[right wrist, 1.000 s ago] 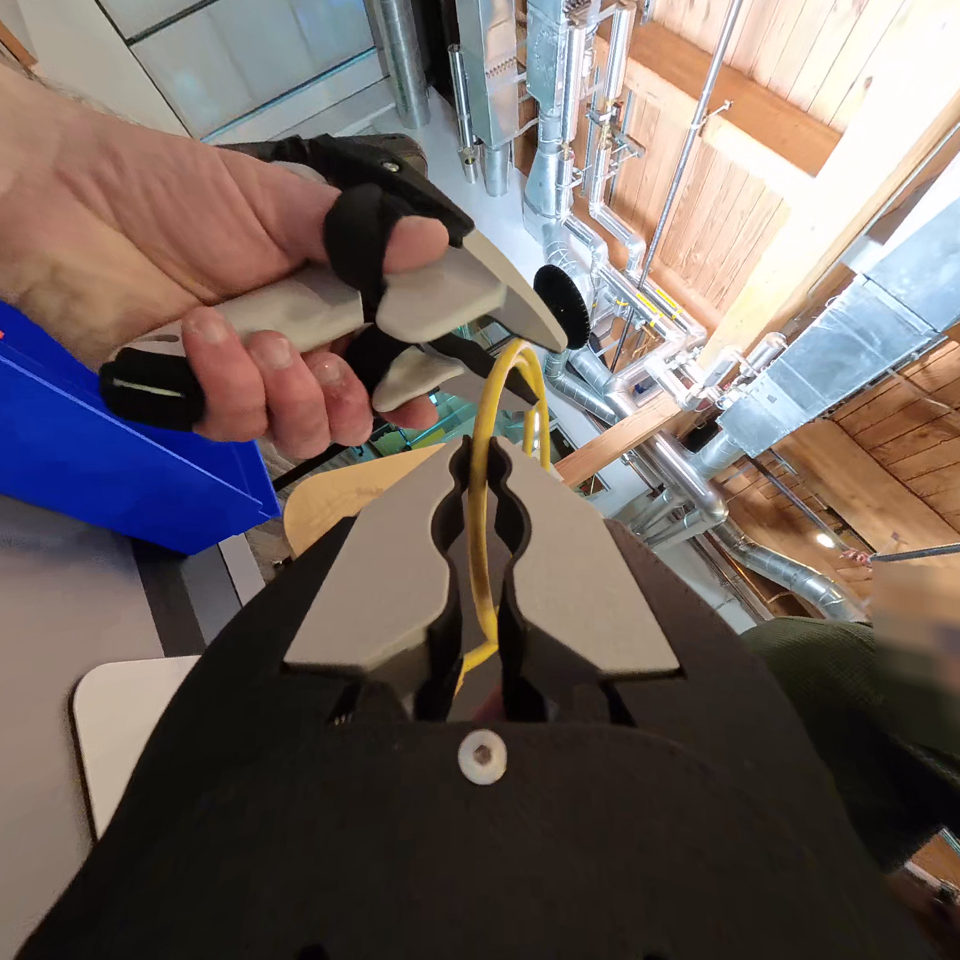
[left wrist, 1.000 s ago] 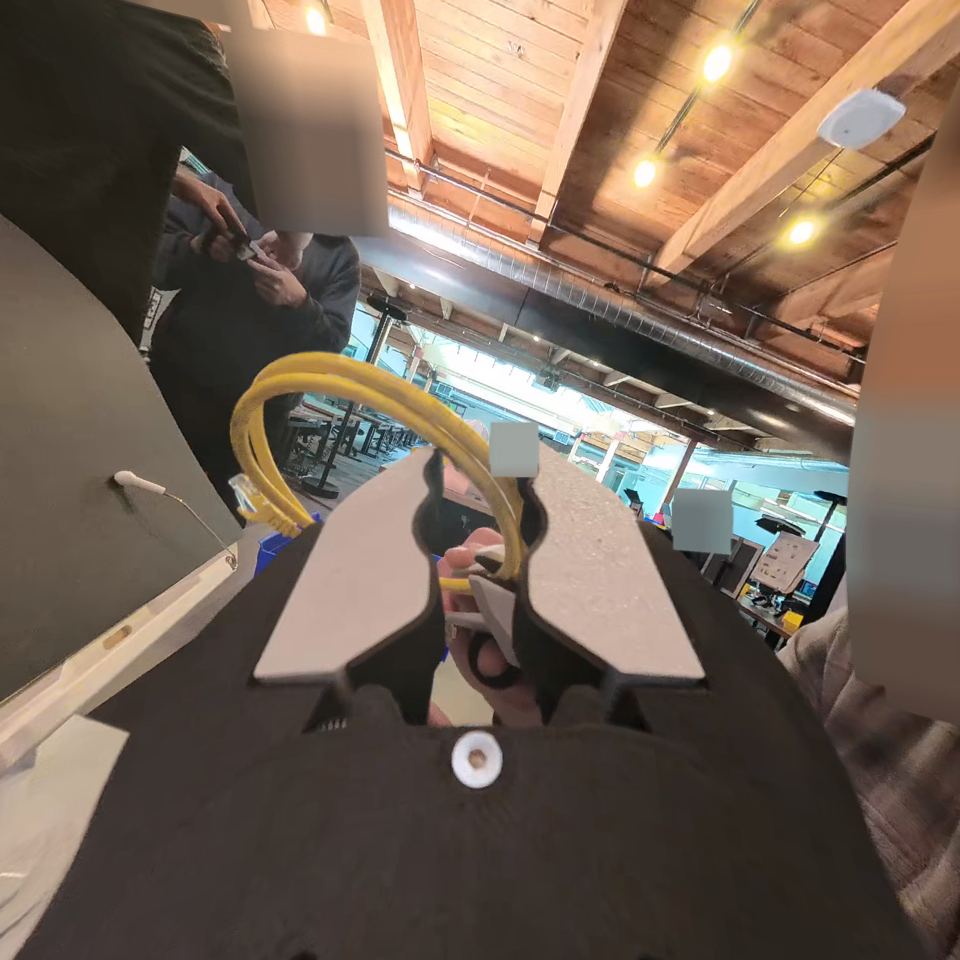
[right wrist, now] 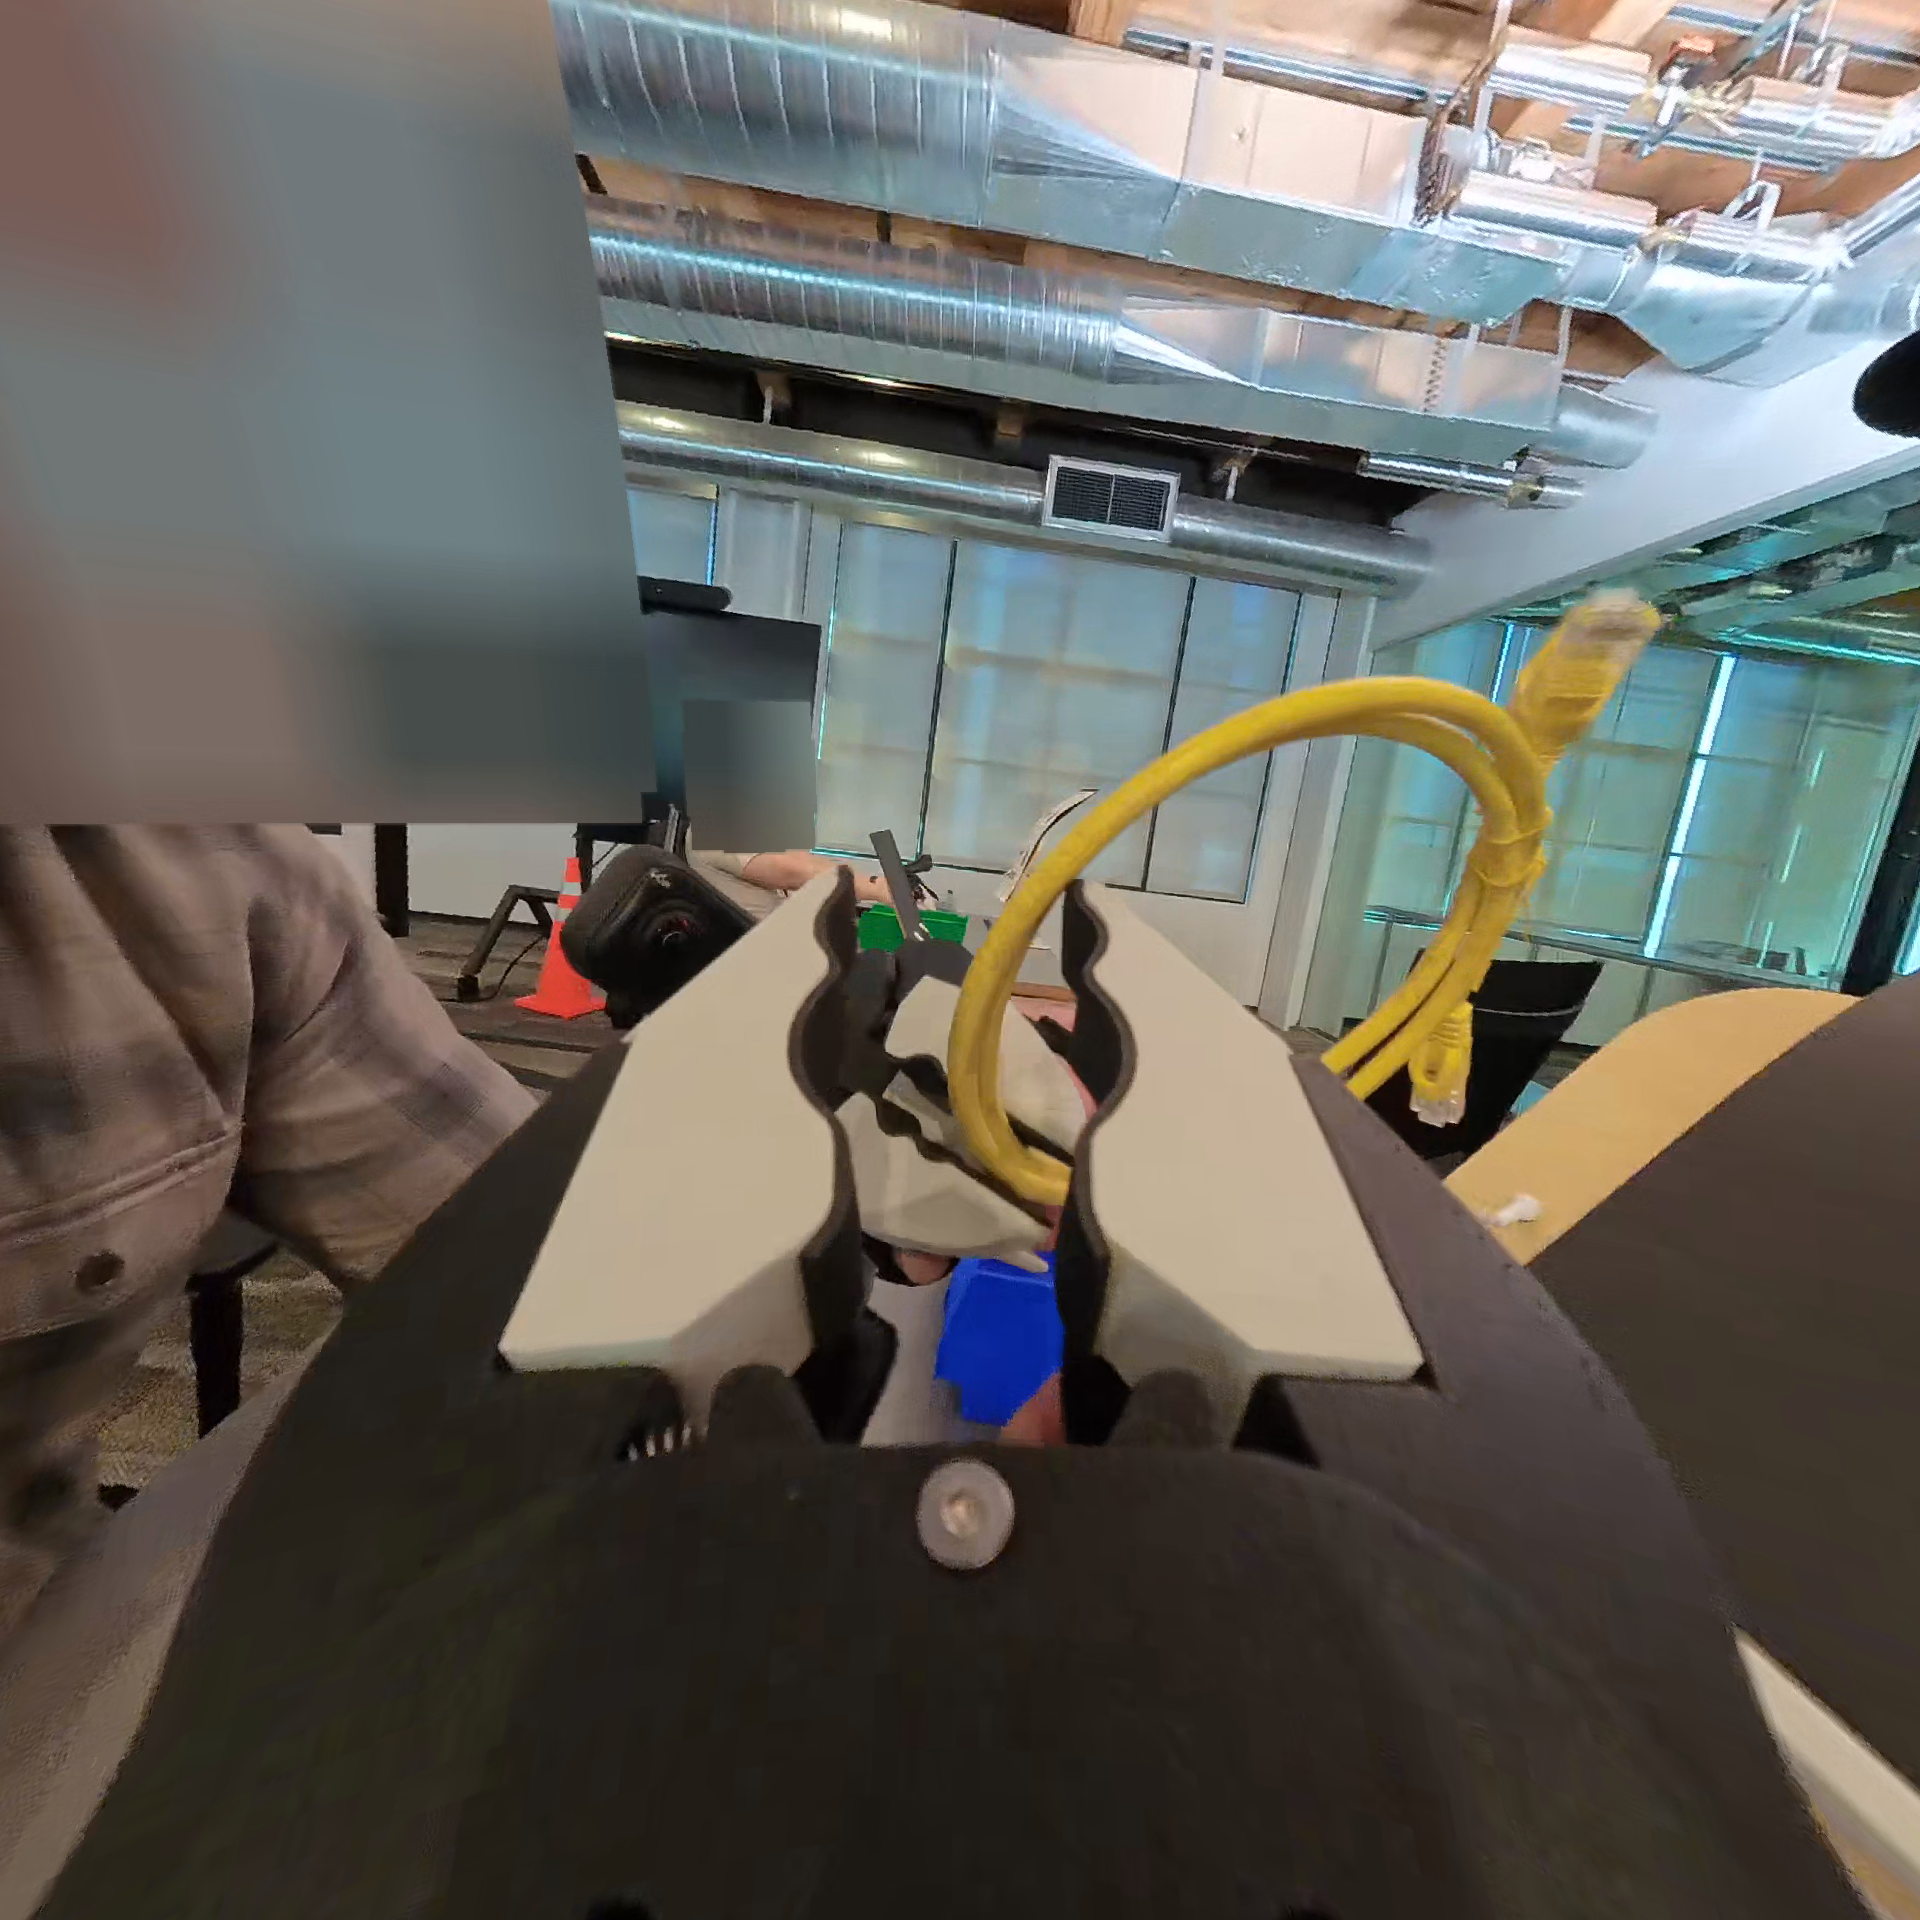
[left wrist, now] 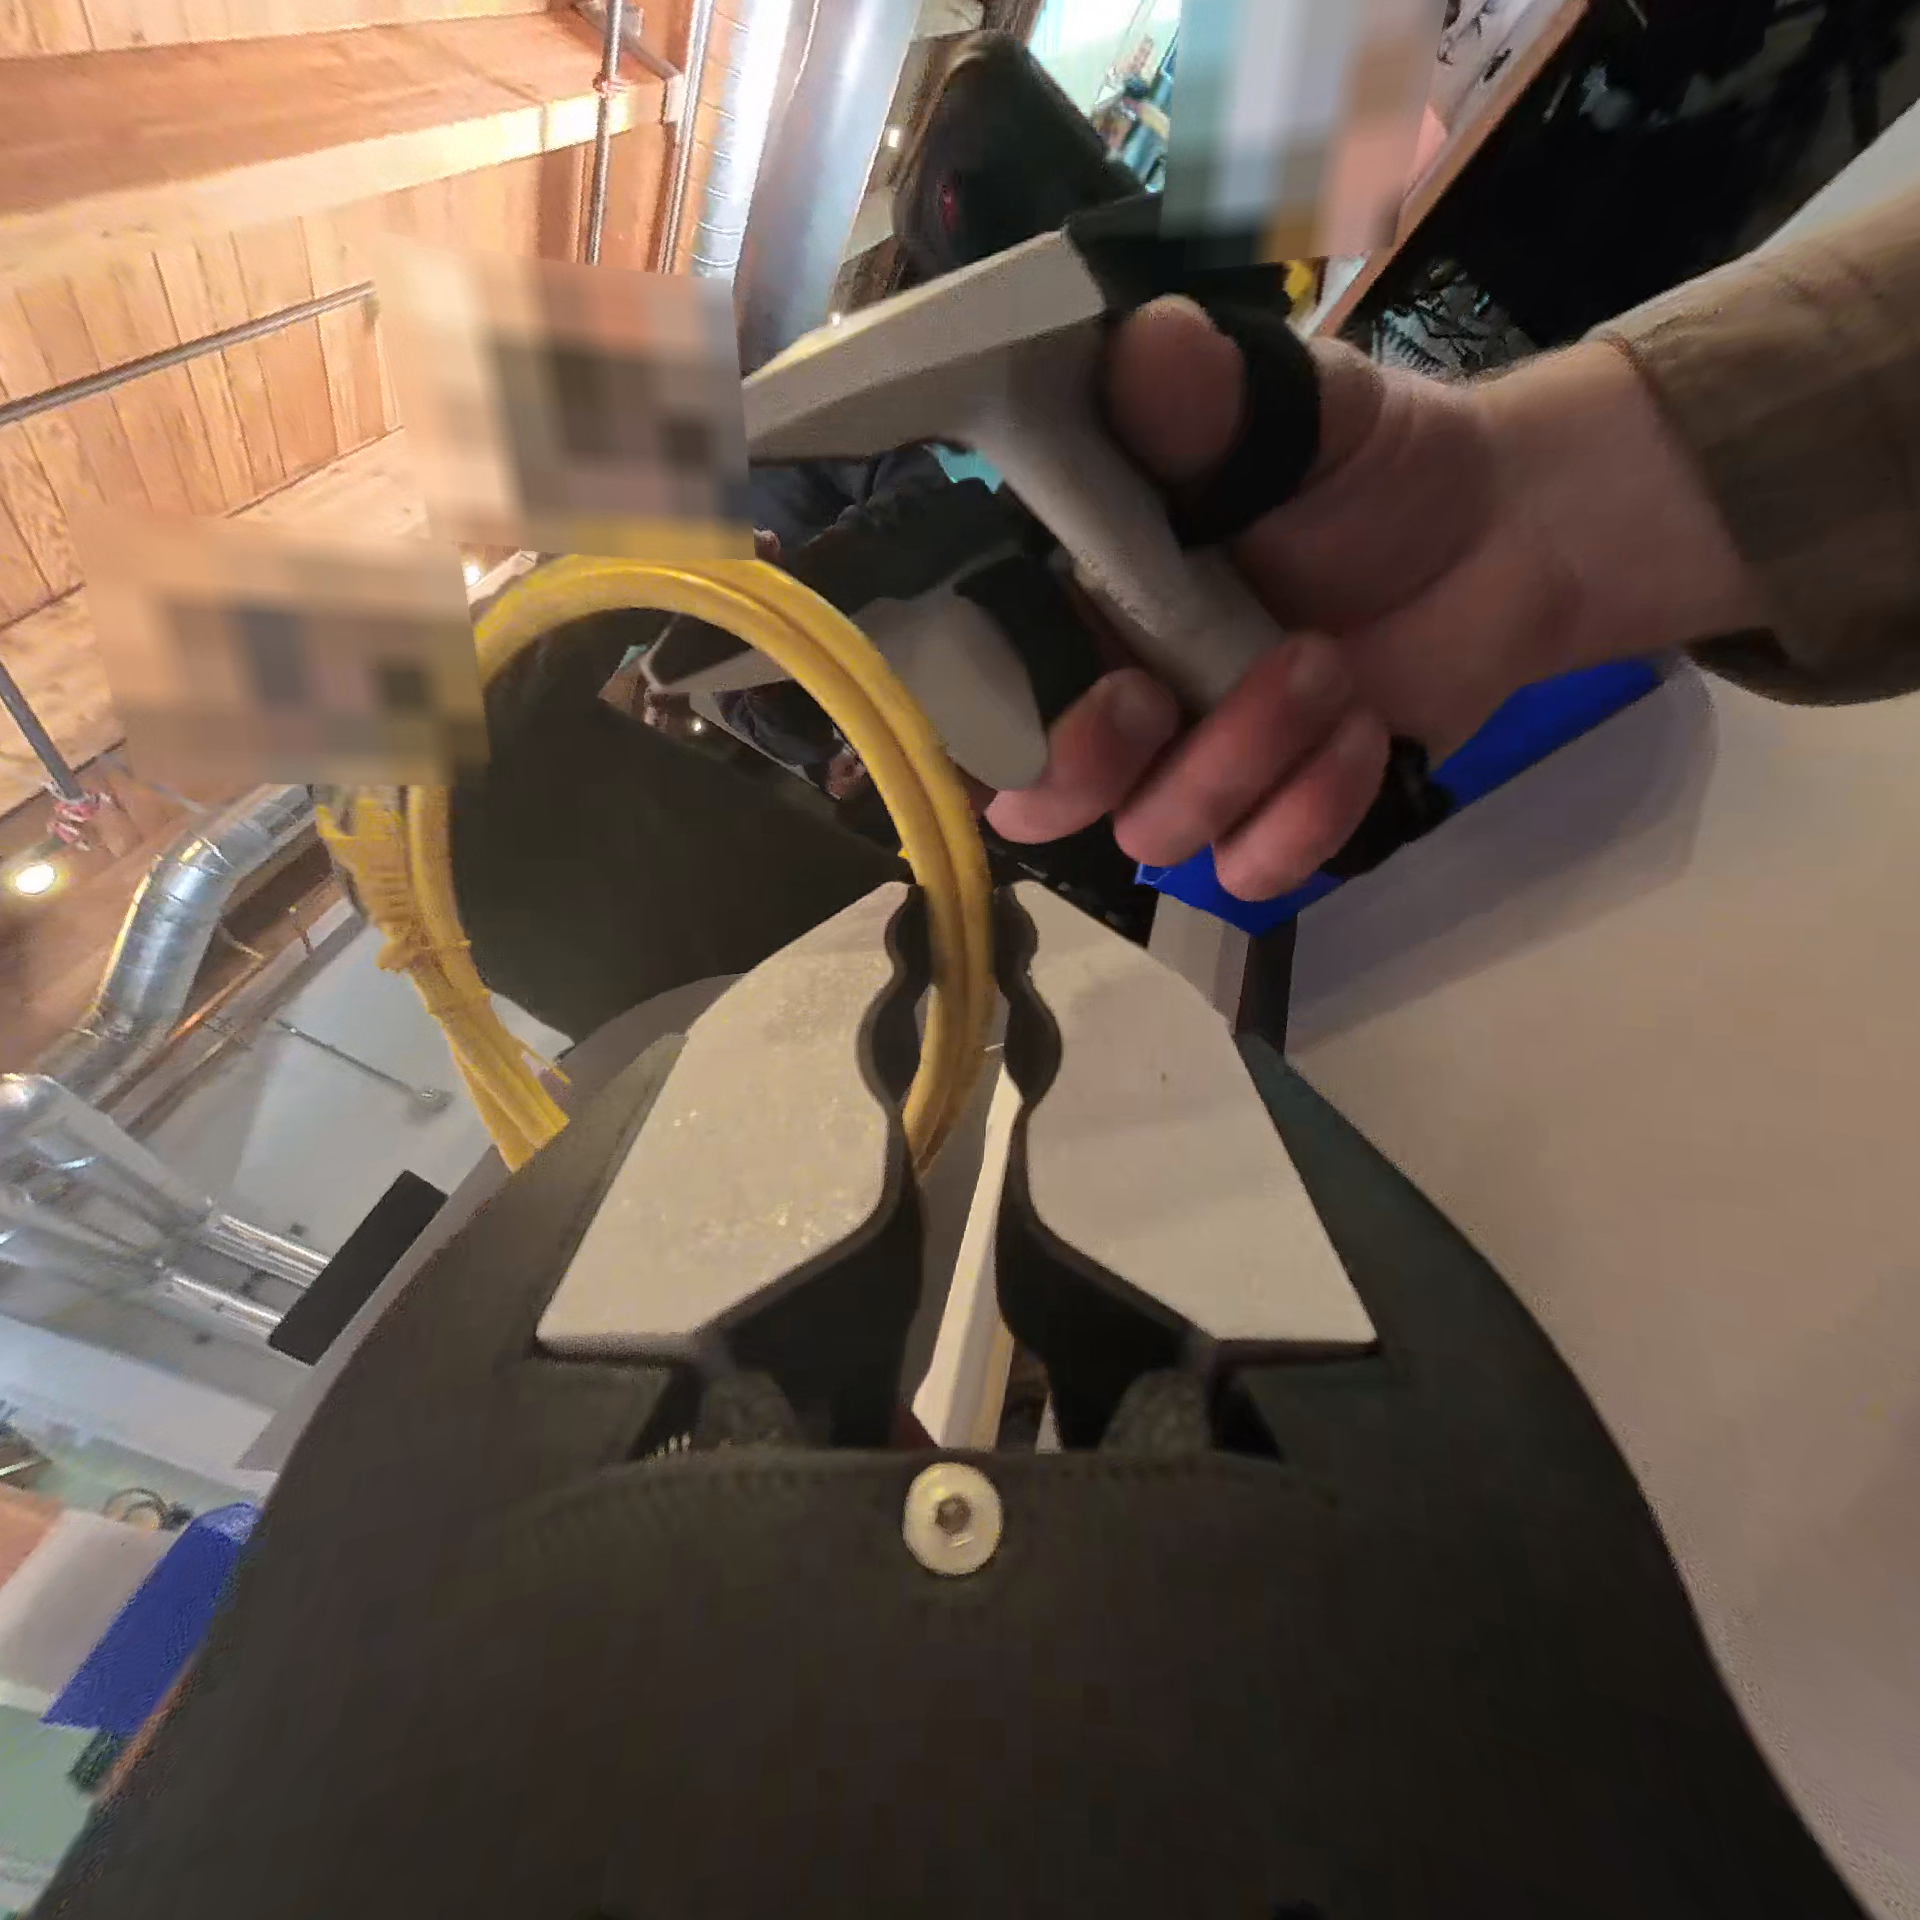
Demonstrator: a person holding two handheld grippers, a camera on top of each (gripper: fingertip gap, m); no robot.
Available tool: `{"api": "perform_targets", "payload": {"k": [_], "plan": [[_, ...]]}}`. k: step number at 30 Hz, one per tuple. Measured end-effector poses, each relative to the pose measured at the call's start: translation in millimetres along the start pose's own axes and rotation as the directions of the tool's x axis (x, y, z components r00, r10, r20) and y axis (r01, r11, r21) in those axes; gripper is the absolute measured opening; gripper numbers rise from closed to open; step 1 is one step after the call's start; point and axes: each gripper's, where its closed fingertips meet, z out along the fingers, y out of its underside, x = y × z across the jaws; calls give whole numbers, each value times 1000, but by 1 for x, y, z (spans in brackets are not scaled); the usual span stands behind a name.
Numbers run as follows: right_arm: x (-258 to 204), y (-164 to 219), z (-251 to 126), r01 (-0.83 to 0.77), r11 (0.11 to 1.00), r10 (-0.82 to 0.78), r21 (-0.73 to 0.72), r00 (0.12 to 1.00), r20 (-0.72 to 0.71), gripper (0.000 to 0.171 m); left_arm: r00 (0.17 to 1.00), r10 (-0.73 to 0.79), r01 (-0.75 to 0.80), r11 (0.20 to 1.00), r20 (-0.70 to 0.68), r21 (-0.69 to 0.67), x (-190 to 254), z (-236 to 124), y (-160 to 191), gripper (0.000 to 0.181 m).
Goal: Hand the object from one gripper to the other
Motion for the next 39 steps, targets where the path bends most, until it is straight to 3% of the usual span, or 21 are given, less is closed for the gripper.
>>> {"api": "perform_targets", "payload": {"k": [4,14,21,23,25,28,31,39], "plan": [[0,4,-2,25,1000,-24,-12,1000,4,10,1000,12,-12,1000,-29,7,7,1,0,12],[-5,8,3,159,987,-159,-14,987,-14,5,1000,12,-12,1000,-5,-15,3,2,6,11],[-1,-9,-6,232,971,-227,55,971,-78,3,970,-244,245,969,-20,45,-14,-4,5,38],[-1,-14,-10,246,967,-240,66,967,-80,3,924,-382,383,922,-17,62,-25,-6,10,41],[-3,-15,-13,266,962,-262,61,962,-74,2,828,-559,561,825,-38,72,-35,-6,17,50],[-9,-12,-12,291,956,-290,43,956,-45,2,582,-802,813,569,-137,124,-47,-7,22,61],[-18,-3,-7,294,956,-295,20,956,9,2,393,-891,917,361,-228,169,-56,-10,22,66],[-47,32,14,234,971,-221,-48,956,193,3,315,-894,947,273,-319,171,-54,-11,15,74]]}}
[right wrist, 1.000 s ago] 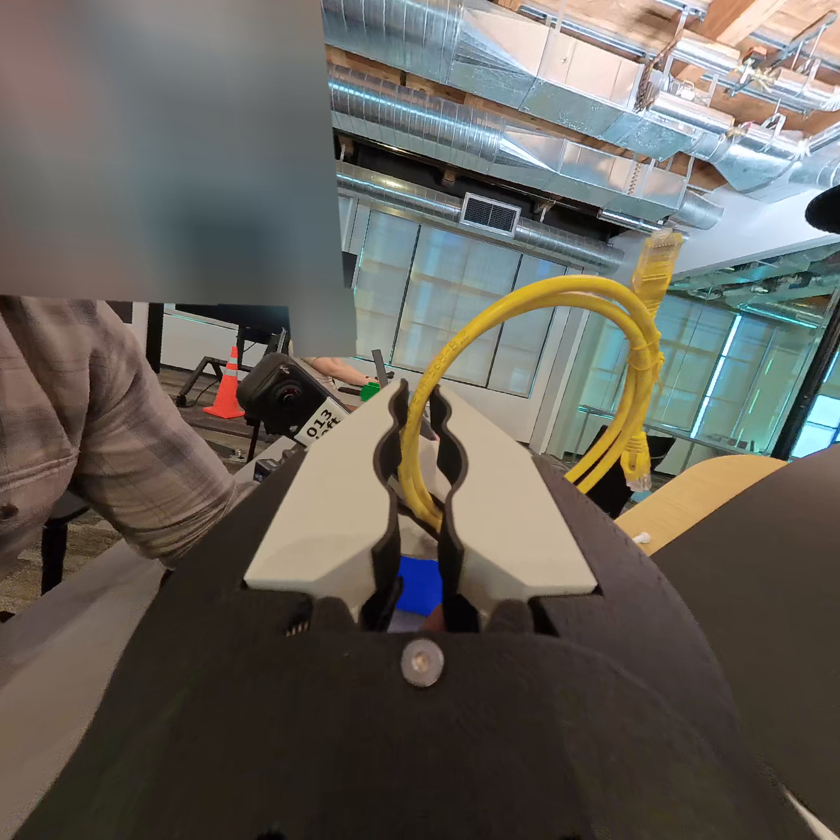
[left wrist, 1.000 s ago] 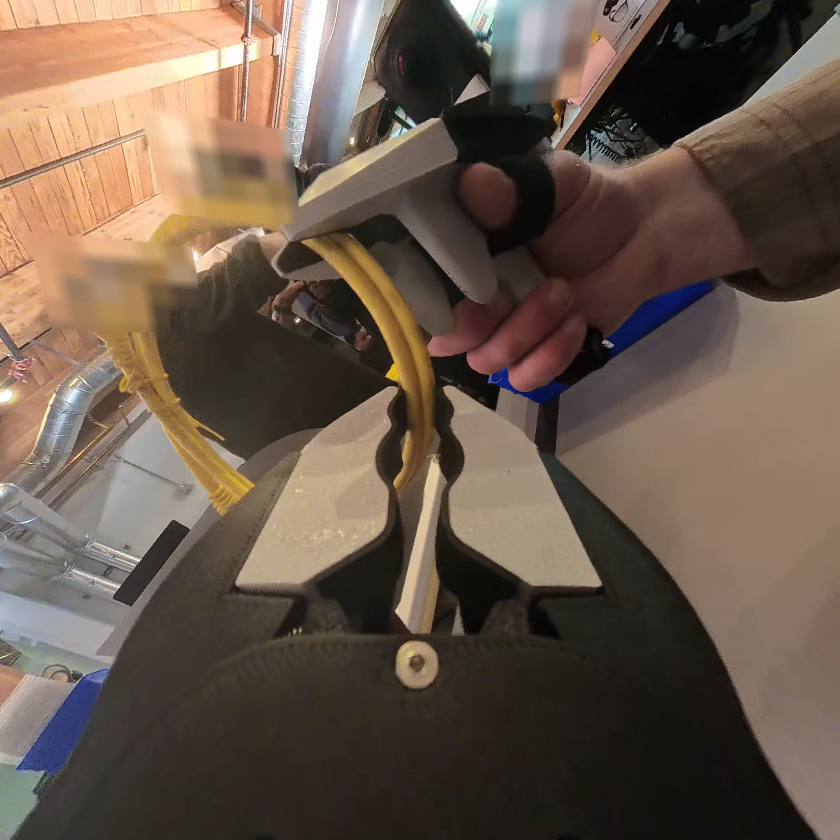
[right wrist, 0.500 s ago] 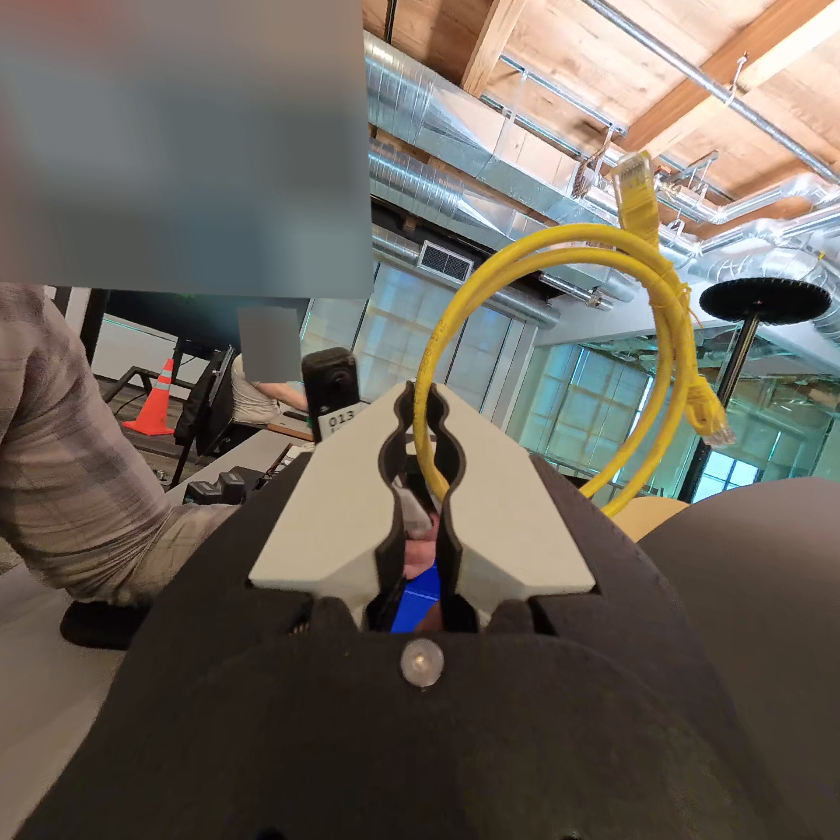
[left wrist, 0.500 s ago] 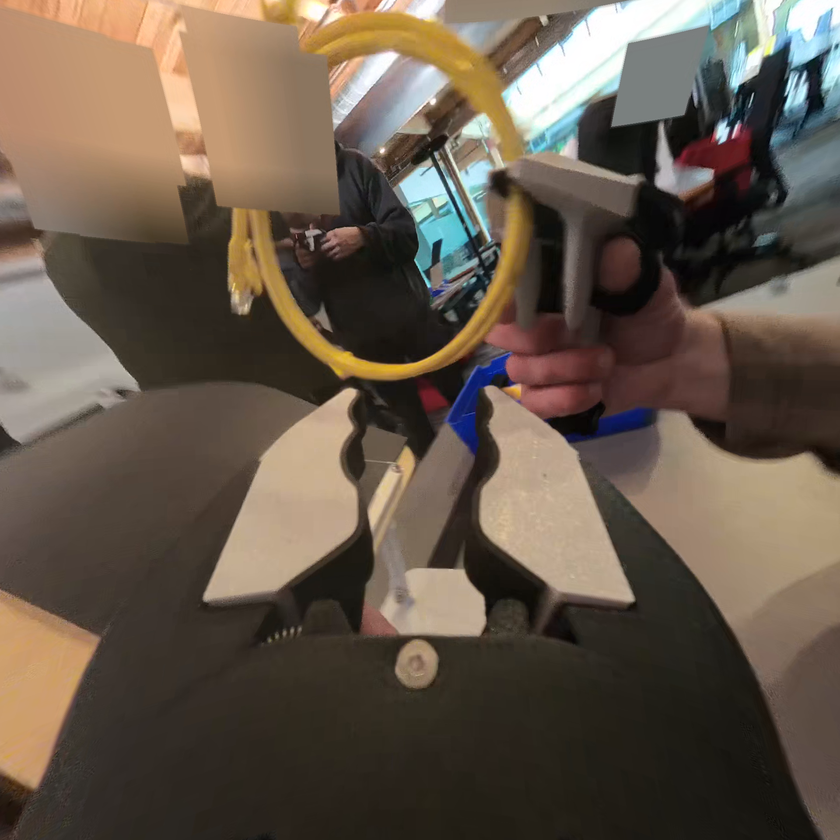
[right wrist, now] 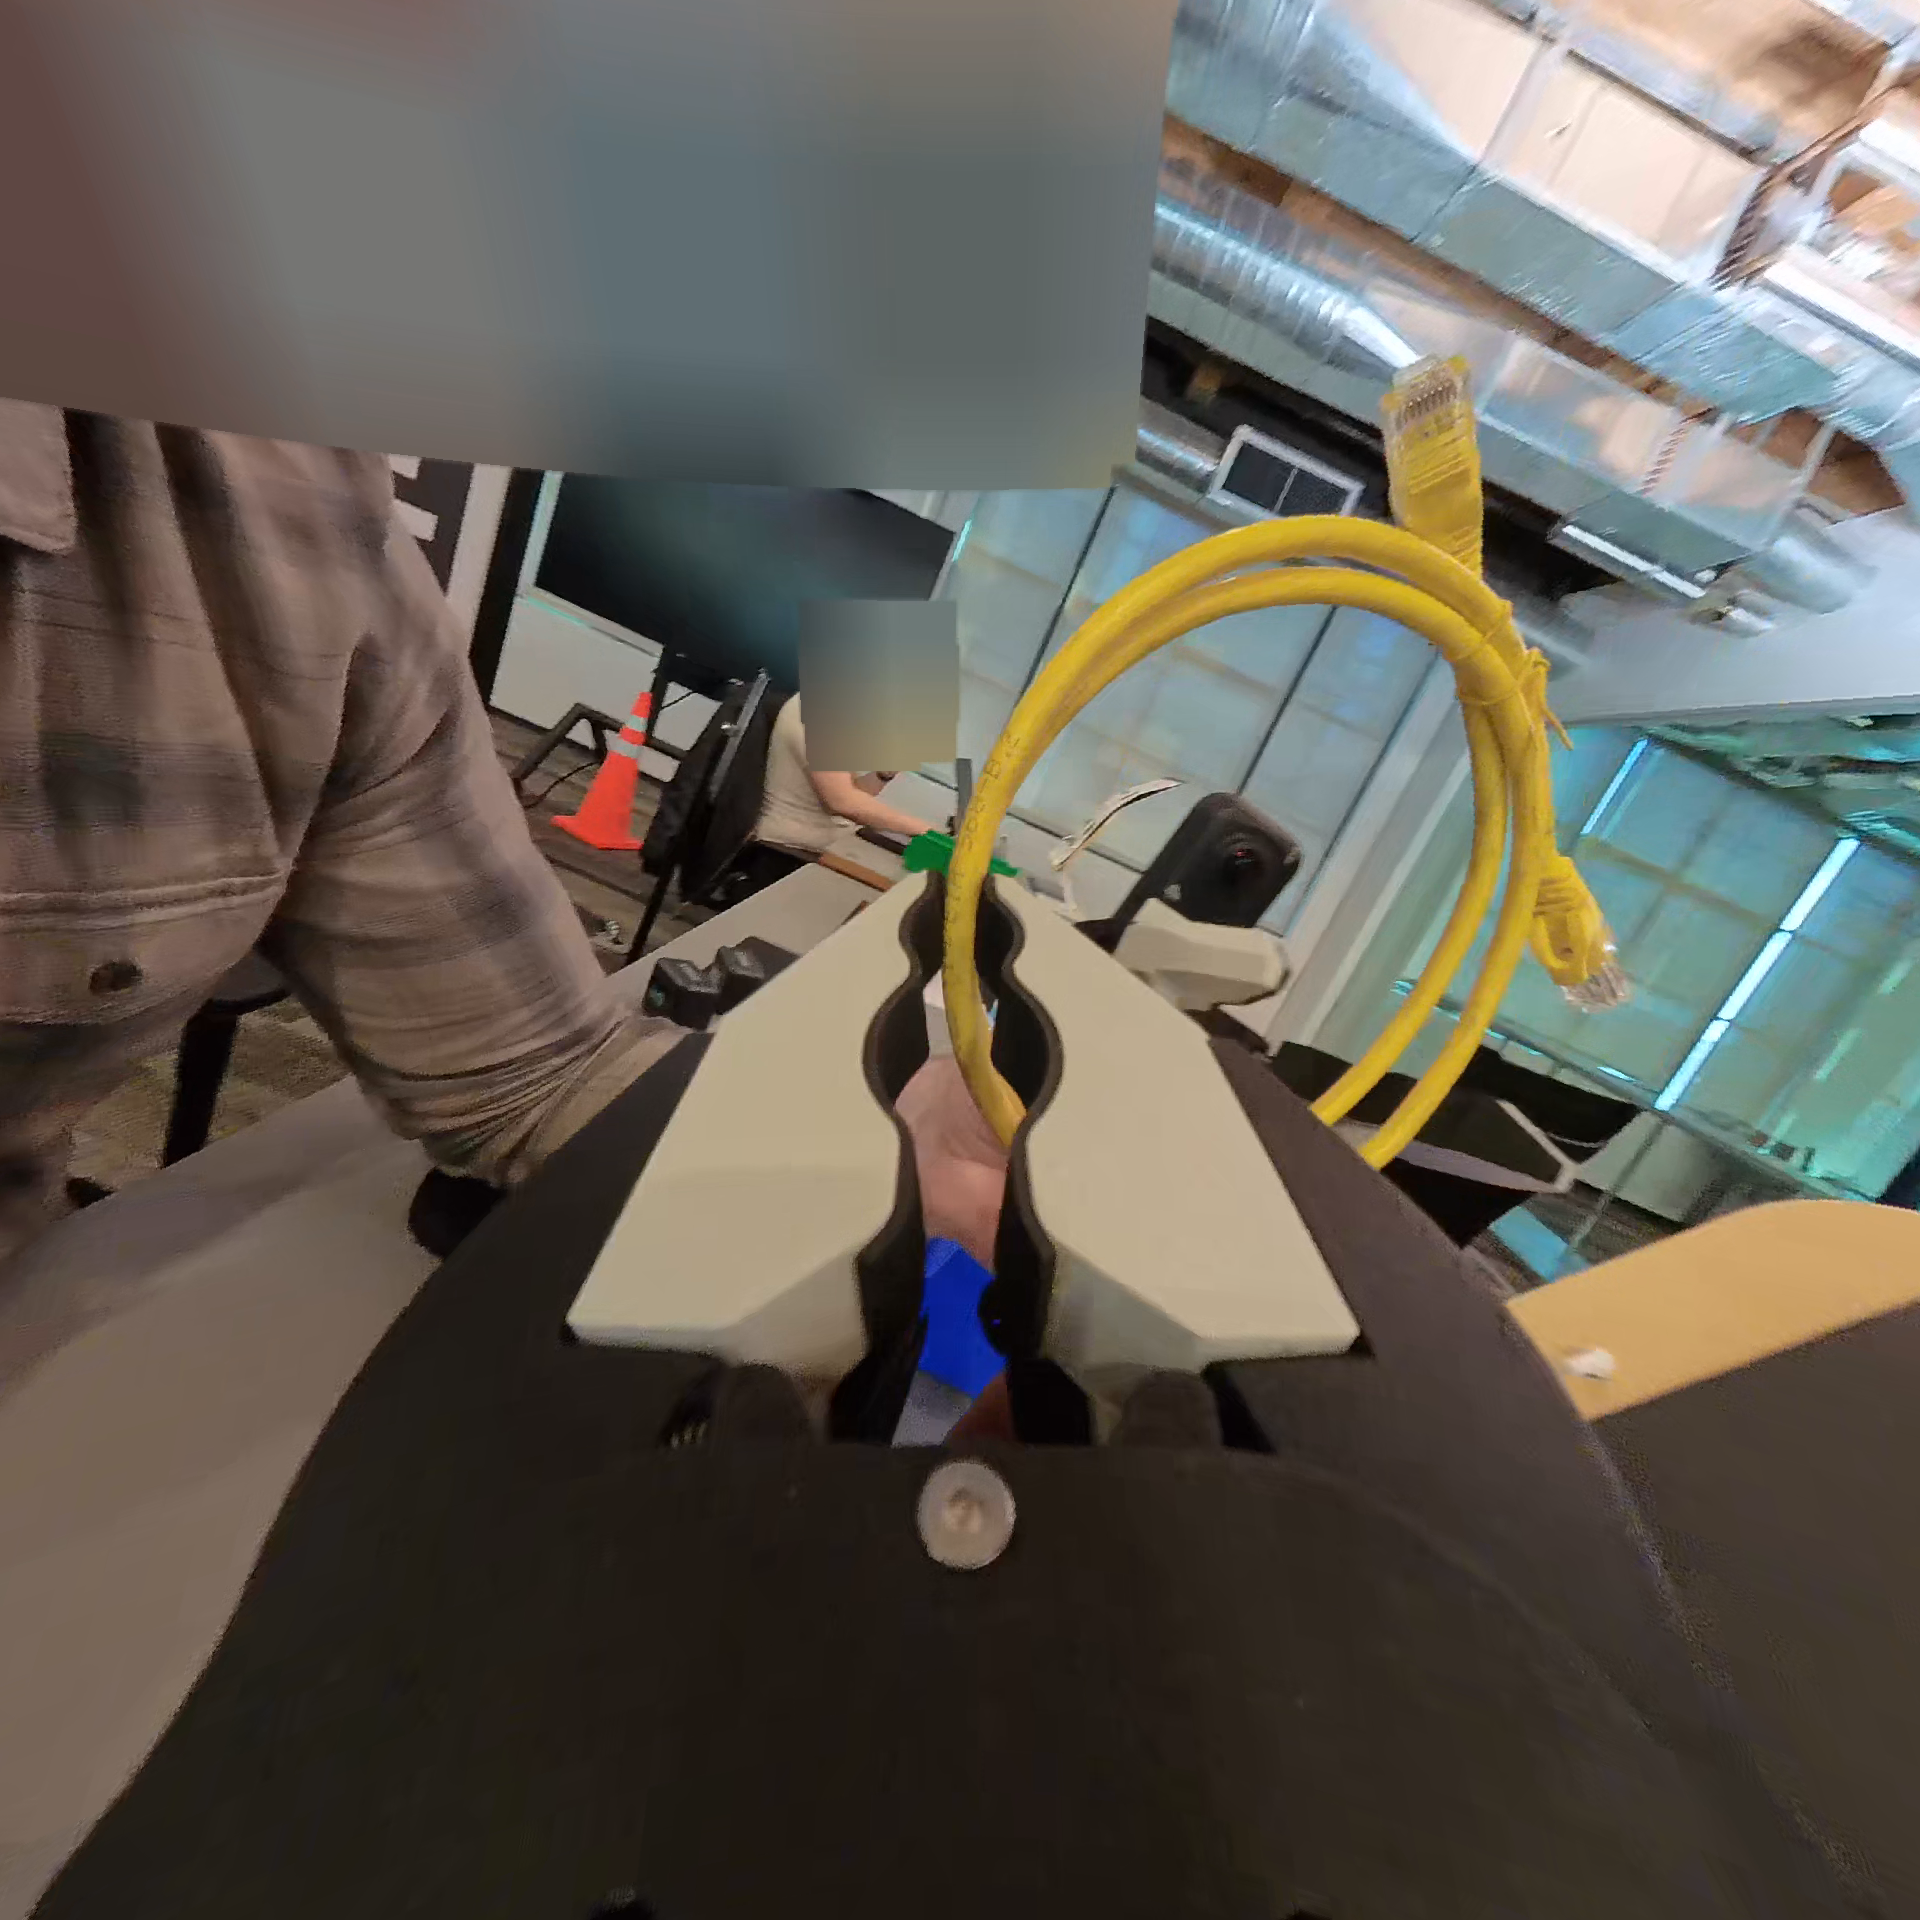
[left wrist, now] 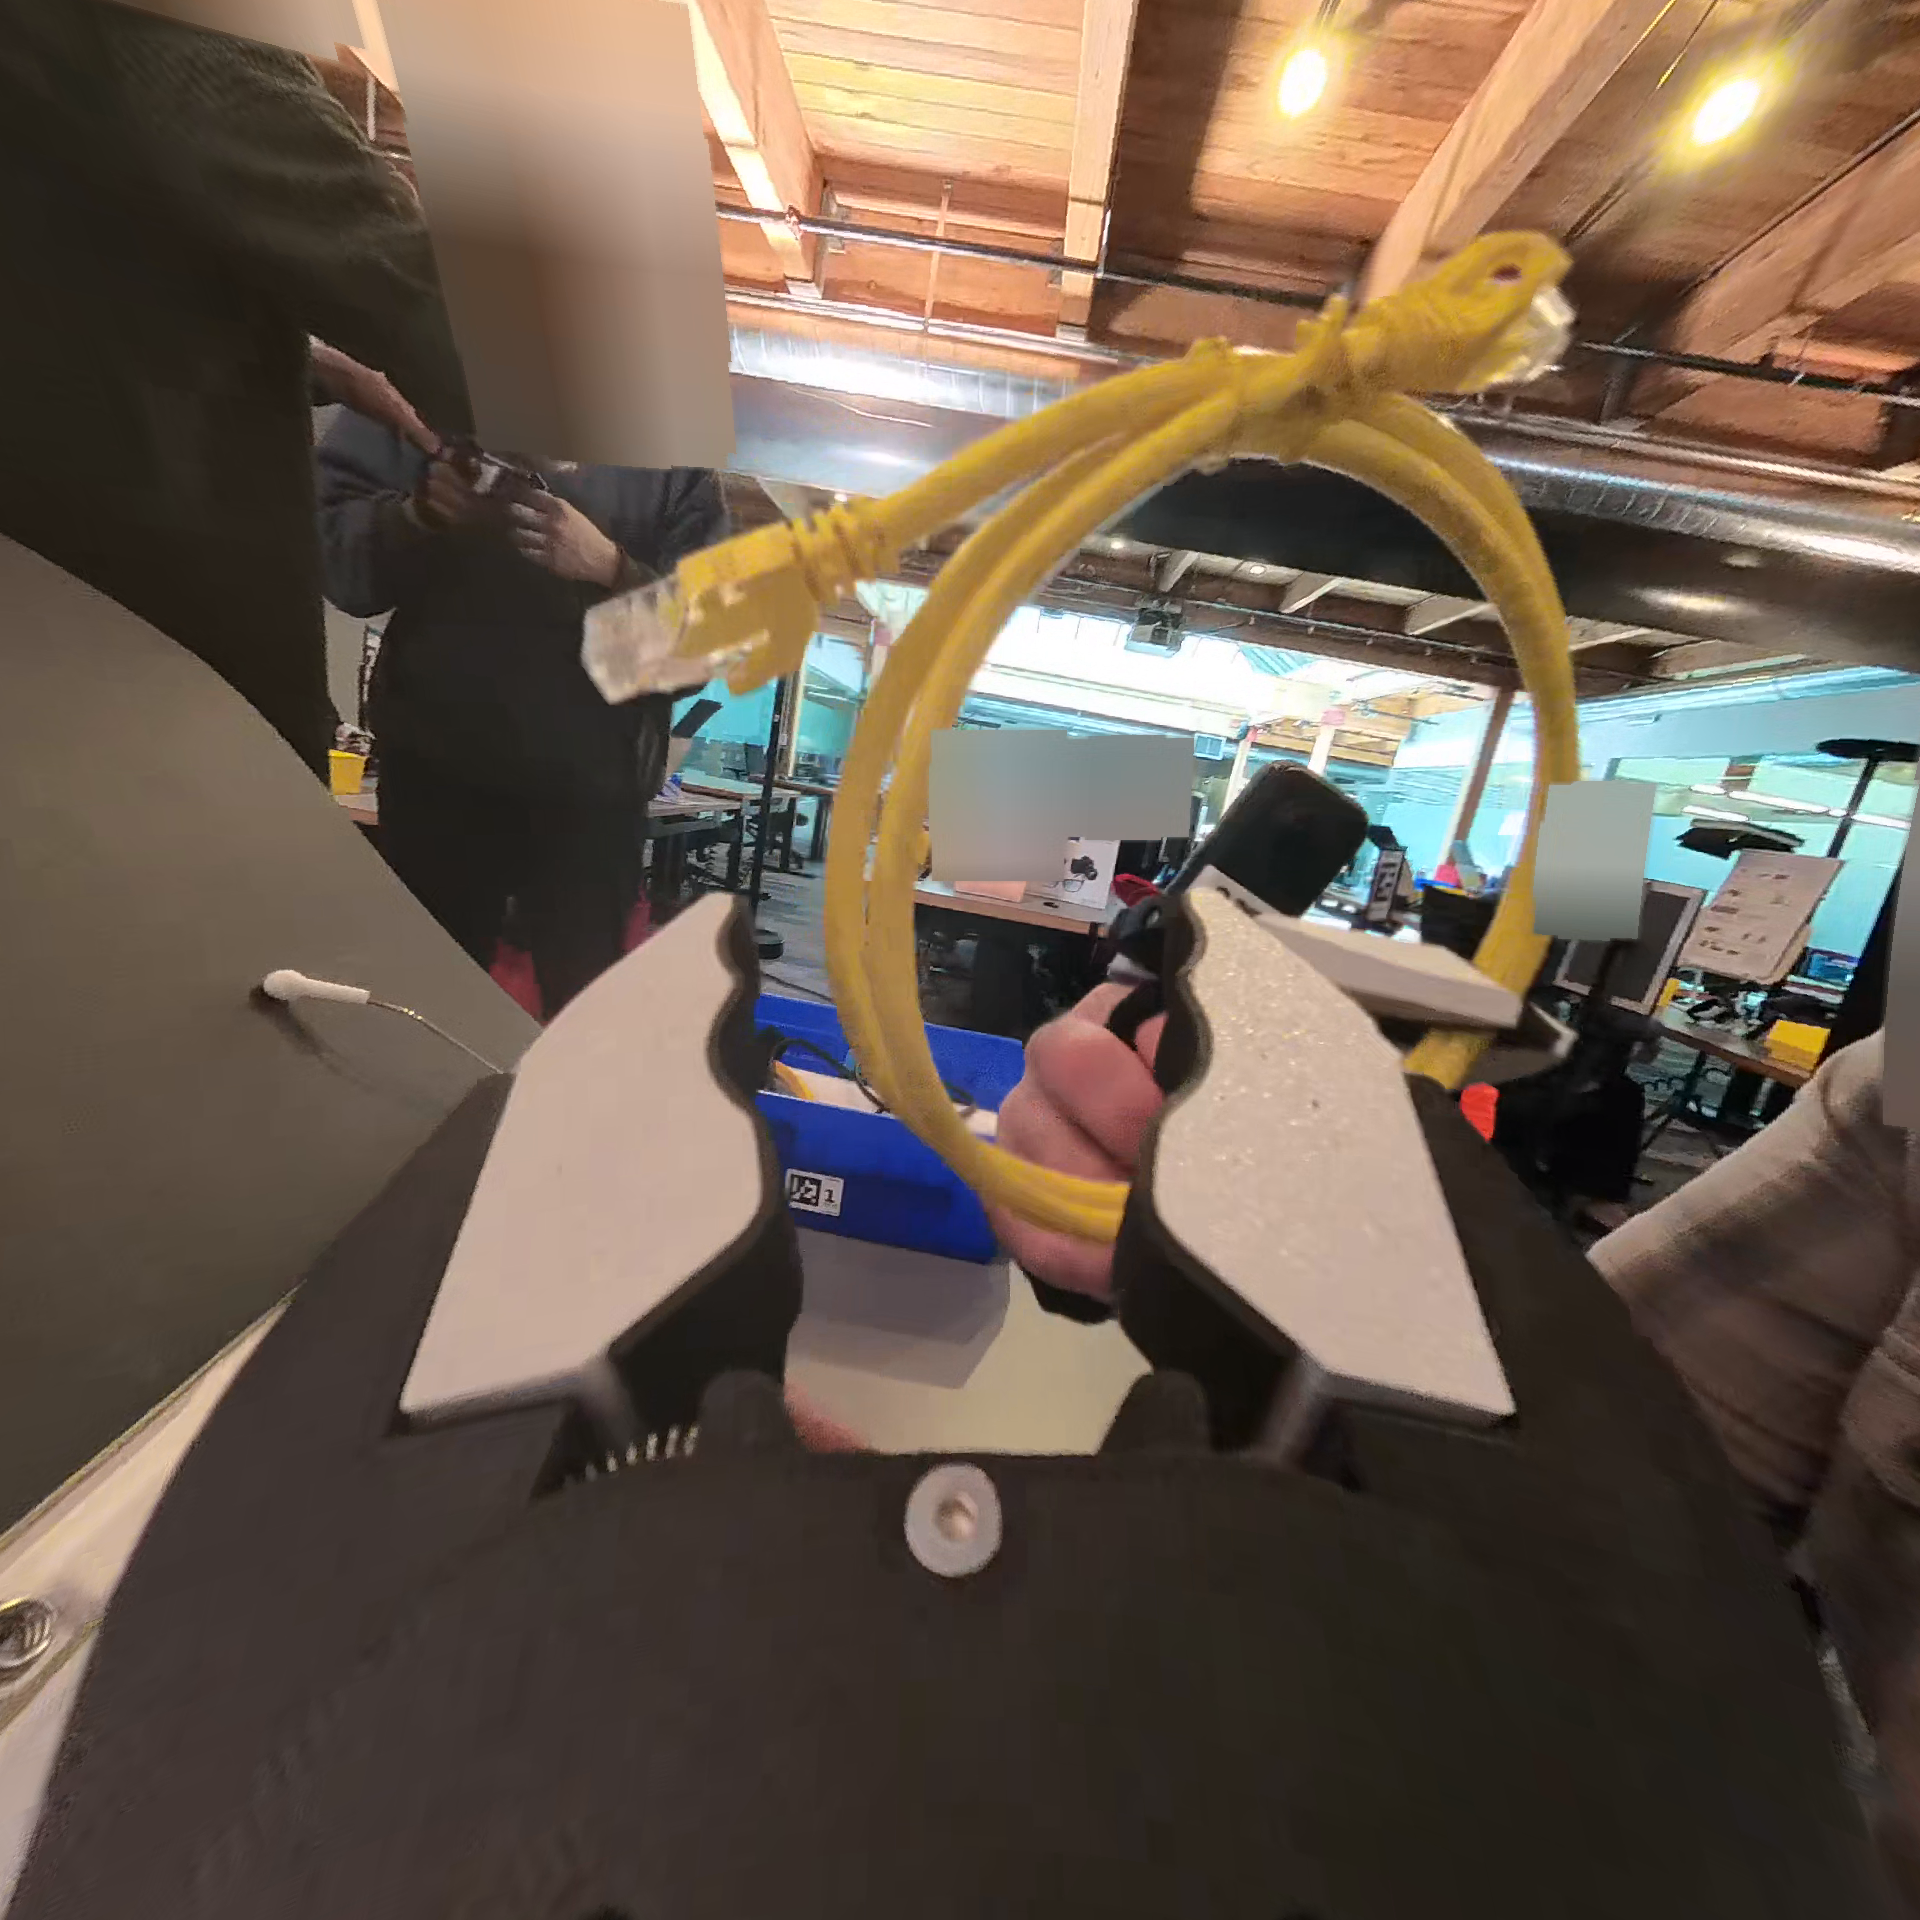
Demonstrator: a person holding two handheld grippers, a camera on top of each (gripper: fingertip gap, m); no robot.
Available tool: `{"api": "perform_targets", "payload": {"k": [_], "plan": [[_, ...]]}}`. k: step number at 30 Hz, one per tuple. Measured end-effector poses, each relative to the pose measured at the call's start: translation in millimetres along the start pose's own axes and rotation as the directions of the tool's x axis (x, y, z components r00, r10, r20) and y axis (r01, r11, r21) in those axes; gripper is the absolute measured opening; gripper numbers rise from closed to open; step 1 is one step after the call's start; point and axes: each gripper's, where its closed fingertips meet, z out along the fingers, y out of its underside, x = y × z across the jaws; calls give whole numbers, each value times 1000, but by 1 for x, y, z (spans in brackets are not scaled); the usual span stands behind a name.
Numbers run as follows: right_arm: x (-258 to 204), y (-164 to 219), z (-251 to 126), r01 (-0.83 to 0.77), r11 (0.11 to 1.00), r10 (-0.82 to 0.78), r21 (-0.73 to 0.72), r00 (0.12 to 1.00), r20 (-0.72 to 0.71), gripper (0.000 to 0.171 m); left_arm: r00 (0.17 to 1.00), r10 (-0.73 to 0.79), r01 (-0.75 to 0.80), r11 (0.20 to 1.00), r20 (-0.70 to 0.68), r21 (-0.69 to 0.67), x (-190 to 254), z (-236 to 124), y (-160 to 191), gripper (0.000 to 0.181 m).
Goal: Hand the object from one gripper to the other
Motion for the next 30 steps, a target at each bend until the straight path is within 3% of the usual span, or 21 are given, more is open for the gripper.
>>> {"api": "perform_targets", "payload": {"k": [6,8,18,25,27,30], "plan": [[-18,14,16,-67,998,68,-11,993,101,3,997,74,-73,996,-21,58,4,-7,-7,15],[-20,17,19,-73,997,75,-15,991,108,2,997,71,-69,995,-24,67,4,-9,-9,3],[-15,19,18,-64,998,66,-24,995,76,3,994,104,-107,990,31,90,-3,-12,-16,0],[-12,20,16,-52,998,55,-44,997,57,3,988,138,-142,987,68,69,-7,-13,-15,21],[-13,19,16,-50,998,52,-43,997,60,3,981,163,-171,983,104,72,-10,-15,-17,2],[-12,19,16,-47,998,49,-46,997,54,3,977,181,-189,980,113,69,-12,-16,-18,0]]}}
